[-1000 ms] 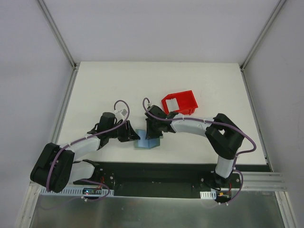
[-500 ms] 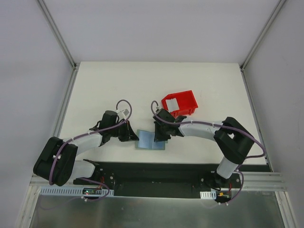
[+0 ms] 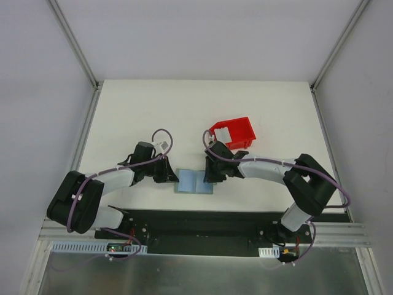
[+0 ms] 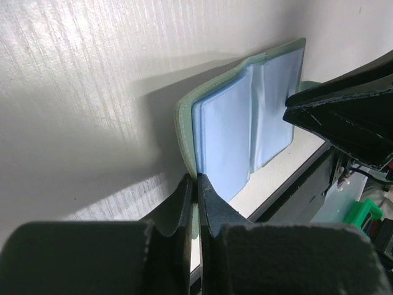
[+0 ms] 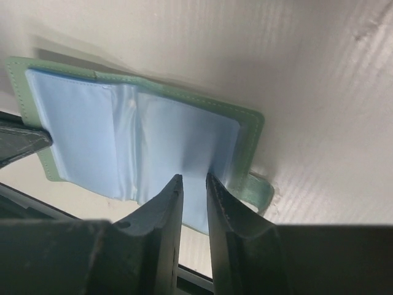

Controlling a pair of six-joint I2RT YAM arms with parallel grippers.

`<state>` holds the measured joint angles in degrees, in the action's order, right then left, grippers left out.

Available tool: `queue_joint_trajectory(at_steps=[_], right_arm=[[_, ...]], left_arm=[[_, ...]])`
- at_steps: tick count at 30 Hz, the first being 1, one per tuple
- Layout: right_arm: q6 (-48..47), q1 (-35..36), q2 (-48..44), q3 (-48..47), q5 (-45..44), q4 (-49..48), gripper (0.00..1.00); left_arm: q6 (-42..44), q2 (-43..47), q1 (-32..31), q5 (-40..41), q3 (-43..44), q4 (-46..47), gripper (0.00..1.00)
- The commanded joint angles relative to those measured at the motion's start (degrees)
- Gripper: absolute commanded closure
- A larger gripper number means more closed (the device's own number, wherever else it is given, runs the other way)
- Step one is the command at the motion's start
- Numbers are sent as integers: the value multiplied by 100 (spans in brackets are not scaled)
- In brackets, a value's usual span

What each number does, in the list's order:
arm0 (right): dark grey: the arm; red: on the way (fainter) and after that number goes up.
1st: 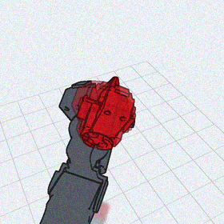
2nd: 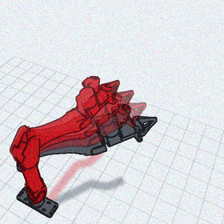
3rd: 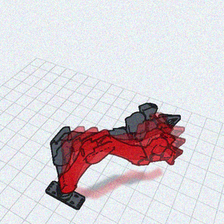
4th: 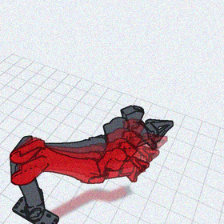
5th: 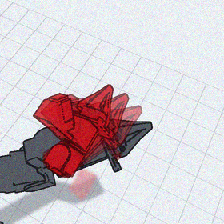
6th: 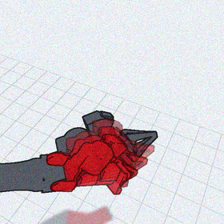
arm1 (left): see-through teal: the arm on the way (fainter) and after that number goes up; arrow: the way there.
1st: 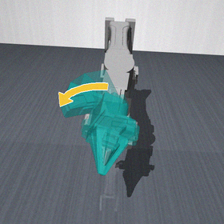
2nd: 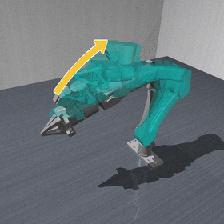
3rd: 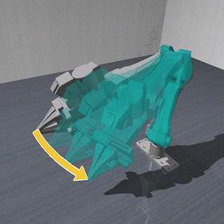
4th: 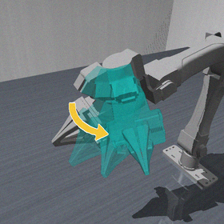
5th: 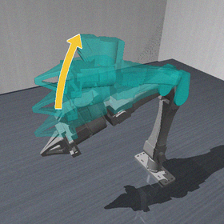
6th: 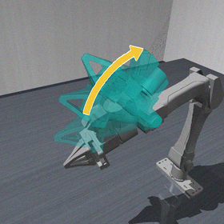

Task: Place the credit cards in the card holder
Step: Open the card holder at the center of the board, then pick up the credit card from the storage box.

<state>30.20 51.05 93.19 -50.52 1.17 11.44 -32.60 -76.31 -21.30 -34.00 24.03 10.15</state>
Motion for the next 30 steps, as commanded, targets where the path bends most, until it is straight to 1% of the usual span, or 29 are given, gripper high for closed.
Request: queue_joint_trajectory(at_steps=[1, 4, 6, 8, 10, 12, 13, 15, 16, 19, 22, 30], right_arm=[[-14, 107, 480, -396, 226, 104, 76], [-188, 64, 315, -572, 182, 130, 76], [-443, -129, 26, -739, 164, 279, 75], [-715, -454, -334, -889, 208, 332, 72], [-1049, -779, -695, -1108, 208, 437, 64], [-1383, -1139, -846, -1441, 199, 639, 49], [-1550, -1358, -829, -1660, 156, 823, 44], [-1858, -1675, -697, -2144, -2, 1148, 36], [-1946, -1825, -584, -2320, -3, 1280, 35], [-2123, -2282, -92, -2838, 444, 1570, 31], [-2369, -2423, 356, -3261, 454, 1808, 22], [-2396, -2512, 1210, -3737, 551, 2029, 16]], left_arm=[[254, -217, 21, 42, 181, -75, 100], [219, -296, 20, 130, 190, -66, 100], [132, -296, 21, 191, 163, -75, 100], [61, -261, 21, 244, 154, -84, 100], [8, -183, 21, 210, 154, -66, 100], [-27, -103, 21, 183, 198, -84, 100], [-27, -51, 21, 166, 233, -101, 100], [-36, 28, 21, 148, 338, -162, 100], [-19, 55, 21, 148, 400, -198, 100], [-10, 55, 21, 69, 558, -277, 100], [17, 38, 21, 34, 664, -312, 100], [43, -24, 21, -19, 734, -338, 100]])
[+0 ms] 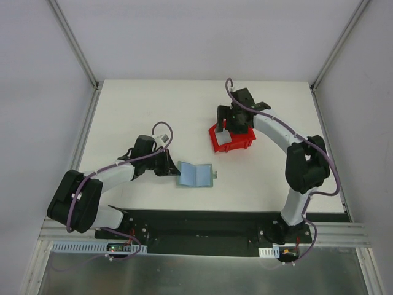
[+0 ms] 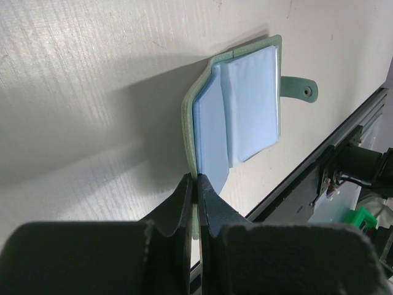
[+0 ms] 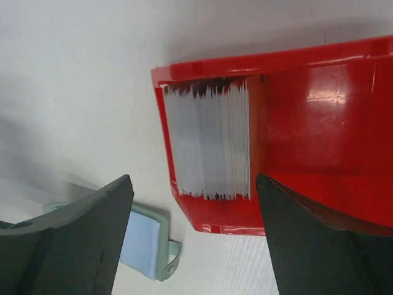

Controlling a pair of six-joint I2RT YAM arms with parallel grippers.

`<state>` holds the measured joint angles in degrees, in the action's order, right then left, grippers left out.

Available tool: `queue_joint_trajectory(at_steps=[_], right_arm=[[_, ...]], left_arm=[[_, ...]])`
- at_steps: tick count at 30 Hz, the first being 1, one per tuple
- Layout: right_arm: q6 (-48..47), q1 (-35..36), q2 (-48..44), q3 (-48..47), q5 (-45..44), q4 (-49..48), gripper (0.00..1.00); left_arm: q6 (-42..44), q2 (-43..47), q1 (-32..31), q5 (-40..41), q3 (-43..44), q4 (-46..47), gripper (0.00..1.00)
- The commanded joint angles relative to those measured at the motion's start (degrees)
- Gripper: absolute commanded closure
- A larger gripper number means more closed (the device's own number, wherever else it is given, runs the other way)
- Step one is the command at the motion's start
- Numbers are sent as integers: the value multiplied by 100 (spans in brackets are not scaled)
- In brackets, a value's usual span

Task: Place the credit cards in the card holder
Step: Pick up the credit card from the storage box.

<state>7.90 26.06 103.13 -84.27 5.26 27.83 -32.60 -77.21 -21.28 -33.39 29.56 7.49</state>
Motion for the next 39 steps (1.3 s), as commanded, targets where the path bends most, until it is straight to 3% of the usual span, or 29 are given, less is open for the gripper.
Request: queue_joint_trajectory(at_steps=[1, 9, 20, 39], right_arm=[[-175, -5, 260, -362, 134, 372, 15], [-289, -102, 734, -564, 265, 398, 8], [-368, -207, 1262, -837, 801, 416, 5], [-368, -216, 761, -617, 1074, 284, 27]], left_arm=[[61, 48, 18, -89, 190, -72, 100], [105, -110, 18, -159, 278, -72, 100], [157, -295, 18, -212, 375, -72, 100], [175, -479, 18, -318, 507, -63, 100]])
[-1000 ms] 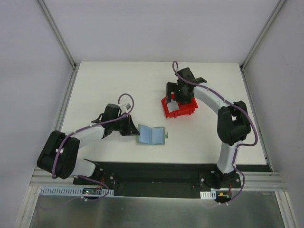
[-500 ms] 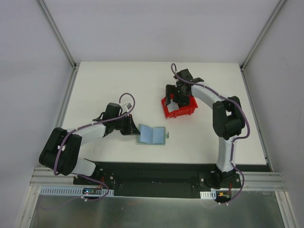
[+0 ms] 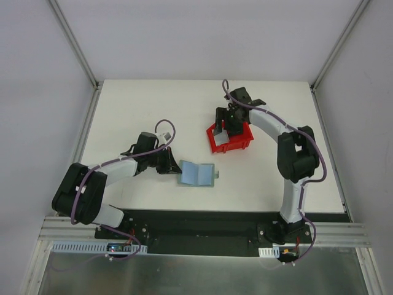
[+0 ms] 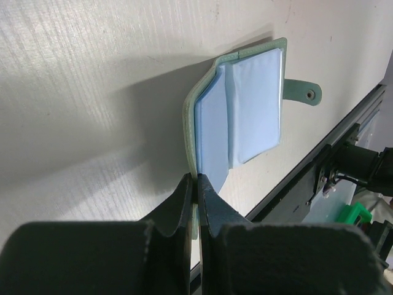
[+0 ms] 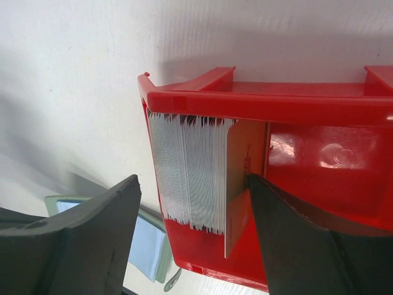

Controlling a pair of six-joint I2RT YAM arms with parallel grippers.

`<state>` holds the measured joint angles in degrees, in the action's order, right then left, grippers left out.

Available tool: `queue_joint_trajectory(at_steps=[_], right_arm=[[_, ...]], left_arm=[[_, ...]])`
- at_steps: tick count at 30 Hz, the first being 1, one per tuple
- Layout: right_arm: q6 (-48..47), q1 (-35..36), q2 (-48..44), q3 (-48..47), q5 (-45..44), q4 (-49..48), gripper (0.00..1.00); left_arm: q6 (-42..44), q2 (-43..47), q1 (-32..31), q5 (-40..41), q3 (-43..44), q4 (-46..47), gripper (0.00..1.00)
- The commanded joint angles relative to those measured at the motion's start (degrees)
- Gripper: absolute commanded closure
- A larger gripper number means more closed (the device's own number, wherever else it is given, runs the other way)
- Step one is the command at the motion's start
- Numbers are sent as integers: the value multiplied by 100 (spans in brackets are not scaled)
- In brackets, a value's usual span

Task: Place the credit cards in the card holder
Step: Pick up the credit card from the storage box.

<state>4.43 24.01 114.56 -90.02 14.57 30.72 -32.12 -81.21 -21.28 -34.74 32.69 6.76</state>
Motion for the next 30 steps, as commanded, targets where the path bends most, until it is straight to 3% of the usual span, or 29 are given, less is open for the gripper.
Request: queue_joint_trajectory(at_steps=[1, 11, 17, 21, 26, 30], right_arm=[[-12, -19, -391, -42, 125, -22, 28], [23, -63, -408, -42, 29, 4, 43], [58, -133, -426, -77, 11, 13, 65], [58, -151, -435, -69, 55, 4, 69], [41, -186, -391, -130, 90, 74, 86], [23, -212, -365, -183, 64, 118, 90]], left_arm=[[136, -88, 18, -191, 203, 0, 100], [144, -167, 18, -209, 247, 9, 100], [153, -255, 18, -261, 264, 18, 100], [162, -273, 18, -279, 256, 44, 100], [153, -273, 18, -288, 221, 44, 100], [153, -299, 18, -296, 229, 62, 100]])
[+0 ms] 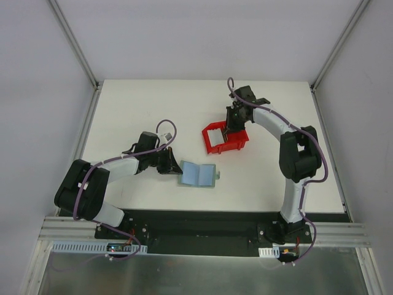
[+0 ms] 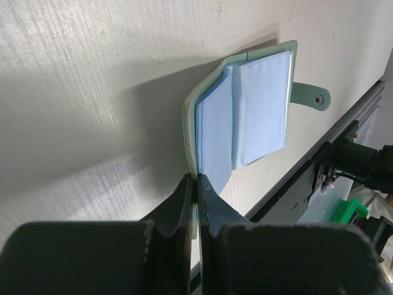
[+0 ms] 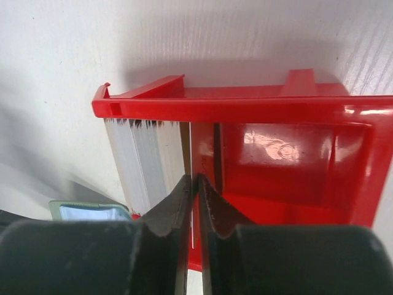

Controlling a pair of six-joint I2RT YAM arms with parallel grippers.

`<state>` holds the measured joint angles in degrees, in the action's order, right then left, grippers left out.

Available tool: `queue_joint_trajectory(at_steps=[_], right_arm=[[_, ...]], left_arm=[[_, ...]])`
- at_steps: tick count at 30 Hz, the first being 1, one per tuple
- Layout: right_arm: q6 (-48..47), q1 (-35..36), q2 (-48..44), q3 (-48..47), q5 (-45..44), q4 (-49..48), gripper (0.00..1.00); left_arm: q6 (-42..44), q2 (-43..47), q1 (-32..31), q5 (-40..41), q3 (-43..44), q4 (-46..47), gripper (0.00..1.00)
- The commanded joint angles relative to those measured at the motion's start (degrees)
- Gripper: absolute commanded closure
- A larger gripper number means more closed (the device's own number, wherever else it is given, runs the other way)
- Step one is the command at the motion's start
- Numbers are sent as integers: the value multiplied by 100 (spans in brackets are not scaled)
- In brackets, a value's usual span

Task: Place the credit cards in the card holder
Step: Pick up the credit card from the storage box, then insert the credit card into the card holder.

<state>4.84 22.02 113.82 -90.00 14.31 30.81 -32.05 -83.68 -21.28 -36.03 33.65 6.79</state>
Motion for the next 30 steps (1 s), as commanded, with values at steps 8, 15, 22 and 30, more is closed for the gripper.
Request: queue_joint_trajectory(at_steps=[8, 15, 22, 30], right_arm=[[-334, -40, -369, -360, -463, 250, 100], [-440, -66, -1194, -80, -815, -57, 100], [199, -49, -2441, 1104, -246, -697, 100], [2528, 1126, -3779, 4058, 223, -3526, 100]], left_arm=[[147, -78, 10, -168, 107, 86, 100], [103, 176, 18, -88, -130, 121, 100], [59, 264, 18, -1, -323, 235, 100], [-354, 291, 10, -27, -754, 841, 100]])
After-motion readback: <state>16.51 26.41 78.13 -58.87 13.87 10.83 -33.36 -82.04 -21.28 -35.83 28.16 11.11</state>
